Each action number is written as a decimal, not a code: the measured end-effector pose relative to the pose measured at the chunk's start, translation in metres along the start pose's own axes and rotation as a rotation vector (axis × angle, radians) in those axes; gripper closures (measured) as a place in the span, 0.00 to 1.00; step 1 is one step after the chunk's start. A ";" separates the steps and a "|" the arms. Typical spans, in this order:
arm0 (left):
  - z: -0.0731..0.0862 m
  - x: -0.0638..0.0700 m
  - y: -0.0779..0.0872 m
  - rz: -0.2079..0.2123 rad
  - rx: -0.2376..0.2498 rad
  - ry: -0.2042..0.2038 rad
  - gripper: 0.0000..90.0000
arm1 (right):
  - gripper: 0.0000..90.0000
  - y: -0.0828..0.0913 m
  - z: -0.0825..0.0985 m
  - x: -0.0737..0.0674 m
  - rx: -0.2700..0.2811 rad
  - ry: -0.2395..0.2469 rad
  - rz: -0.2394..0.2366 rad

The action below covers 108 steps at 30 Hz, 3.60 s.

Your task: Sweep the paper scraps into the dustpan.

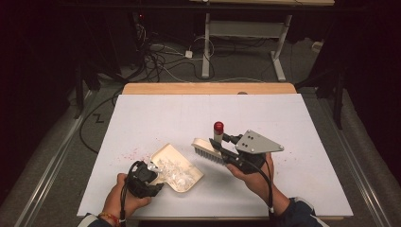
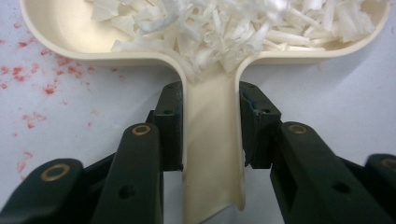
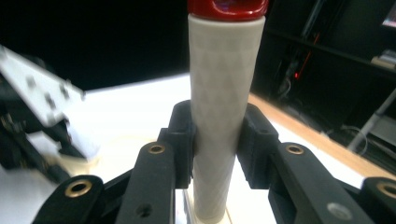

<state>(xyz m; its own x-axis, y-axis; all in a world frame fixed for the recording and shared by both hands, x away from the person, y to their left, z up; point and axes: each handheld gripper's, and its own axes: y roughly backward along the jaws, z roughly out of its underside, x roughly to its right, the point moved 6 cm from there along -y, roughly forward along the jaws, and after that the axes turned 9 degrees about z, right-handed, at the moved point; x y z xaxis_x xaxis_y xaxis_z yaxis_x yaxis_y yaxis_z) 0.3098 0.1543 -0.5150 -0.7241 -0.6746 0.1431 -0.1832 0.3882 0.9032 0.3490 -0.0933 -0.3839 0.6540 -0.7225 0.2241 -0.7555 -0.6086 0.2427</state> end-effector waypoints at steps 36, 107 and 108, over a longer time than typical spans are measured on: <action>0.000 -0.005 0.006 0.023 0.034 0.009 0.71 | 0.78 -0.057 -0.001 0.039 -0.002 0.027 0.131; 0.000 -0.004 0.005 0.002 -0.003 0.004 0.71 | 0.78 0.003 -0.006 0.000 0.016 -0.051 -0.106; 0.000 -0.004 0.005 0.003 -0.002 0.004 0.71 | 0.78 0.001 -0.004 0.001 0.012 -0.036 -0.088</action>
<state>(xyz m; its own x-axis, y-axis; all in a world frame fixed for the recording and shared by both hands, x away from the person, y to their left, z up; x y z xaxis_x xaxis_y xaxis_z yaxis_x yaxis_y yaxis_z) 0.3121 0.1591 -0.5110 -0.7220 -0.6761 0.1474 -0.1796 0.3889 0.9036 0.3495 -0.0933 -0.3799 0.7160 -0.6776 0.1679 -0.6959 -0.6736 0.2489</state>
